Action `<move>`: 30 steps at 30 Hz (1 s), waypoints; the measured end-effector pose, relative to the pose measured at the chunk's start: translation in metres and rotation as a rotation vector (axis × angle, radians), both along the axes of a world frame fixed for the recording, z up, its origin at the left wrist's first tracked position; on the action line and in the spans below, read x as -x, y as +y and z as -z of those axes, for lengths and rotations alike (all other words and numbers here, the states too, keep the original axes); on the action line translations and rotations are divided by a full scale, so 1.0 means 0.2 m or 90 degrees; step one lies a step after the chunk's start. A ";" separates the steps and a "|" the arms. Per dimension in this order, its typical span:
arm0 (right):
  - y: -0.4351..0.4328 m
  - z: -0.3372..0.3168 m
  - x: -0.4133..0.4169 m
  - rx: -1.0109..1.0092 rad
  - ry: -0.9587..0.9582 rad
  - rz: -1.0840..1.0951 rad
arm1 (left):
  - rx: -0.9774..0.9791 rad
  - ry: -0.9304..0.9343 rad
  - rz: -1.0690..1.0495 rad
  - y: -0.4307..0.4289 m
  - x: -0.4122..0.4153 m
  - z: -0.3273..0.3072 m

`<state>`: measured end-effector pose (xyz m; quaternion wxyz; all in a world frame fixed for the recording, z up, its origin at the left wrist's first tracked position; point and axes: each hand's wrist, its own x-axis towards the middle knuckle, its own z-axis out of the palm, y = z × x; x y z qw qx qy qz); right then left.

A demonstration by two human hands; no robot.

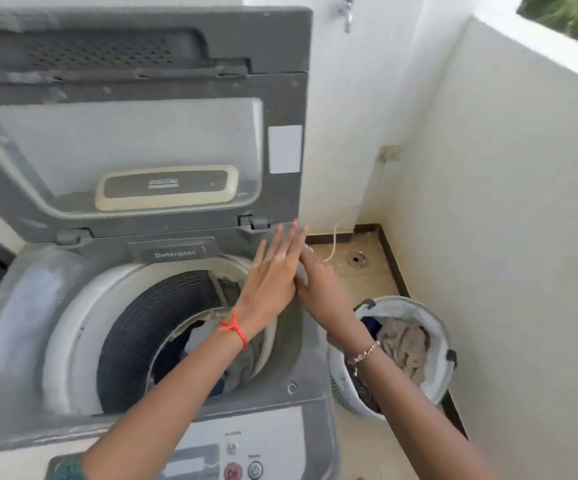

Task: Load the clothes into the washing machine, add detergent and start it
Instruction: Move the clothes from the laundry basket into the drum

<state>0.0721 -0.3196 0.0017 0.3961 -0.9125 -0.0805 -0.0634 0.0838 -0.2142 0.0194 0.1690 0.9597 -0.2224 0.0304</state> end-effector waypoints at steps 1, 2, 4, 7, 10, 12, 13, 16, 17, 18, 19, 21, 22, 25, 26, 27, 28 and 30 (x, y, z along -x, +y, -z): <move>-0.13 0.01 0.03 -0.008 -0.027 0.051 | 0.008 -0.025 0.034 -0.14 -0.01 -0.03; -0.27 0.04 0.07 0.000 -0.035 0.100 | 0.013 -0.046 0.063 -0.28 -0.01 -0.04; -0.53 0.15 0.14 0.040 -0.012 0.188 | 0.018 -0.092 0.111 -0.56 -0.01 0.00; -0.88 0.44 0.21 0.130 0.080 0.270 | -0.034 -0.149 0.172 -0.95 -0.03 0.22; -1.15 0.79 0.26 0.199 0.197 0.282 | -0.120 -0.082 0.188 -1.19 -0.05 0.55; -1.28 1.04 0.28 0.232 0.240 0.266 | -0.166 0.000 0.183 -1.29 -0.05 0.83; -1.34 1.17 0.28 0.242 0.261 0.259 | -0.191 0.027 0.180 -1.32 -0.04 0.98; -1.48 1.58 0.29 0.268 0.347 0.236 | -0.252 0.094 0.193 -1.40 -0.03 1.47; -1.52 1.72 0.29 0.278 0.368 0.230 | -0.259 0.106 0.202 -1.43 -0.03 1.64; -1.55 1.86 0.28 0.281 0.381 0.228 | -0.264 0.116 0.212 -1.46 -0.04 1.80; -1.58 1.99 0.27 0.281 0.391 0.226 | -0.275 0.123 0.221 -1.48 -0.05 1.96; -1.63 2.25 0.24 0.277 0.395 0.232 | -0.308 0.119 0.236 -1.53 -0.07 2.22; -1.64 2.37 0.21 0.278 0.382 0.242 | -0.320 0.106 0.257 -1.56 -0.09 2.34; -1.70 2.63 0.13 0.312 0.378 0.255 | -0.325 0.126 0.318 -1.64 -0.18 2.65; -1.71 2.70 0.10 0.312 0.389 0.247 | -0.318 0.128 0.322 -1.68 -0.22 2.72; -1.73 2.76 0.07 0.311 0.392 0.250 | -0.308 0.119 0.323 -1.71 -0.25 2.79; -1.74 2.81 0.04 0.319 0.382 0.258 | -0.303 0.106 0.327 -1.74 -0.28 2.85; -1.75 2.91 0.00 0.325 0.349 0.297 | -0.320 0.087 0.342 -1.80 -0.33 2.96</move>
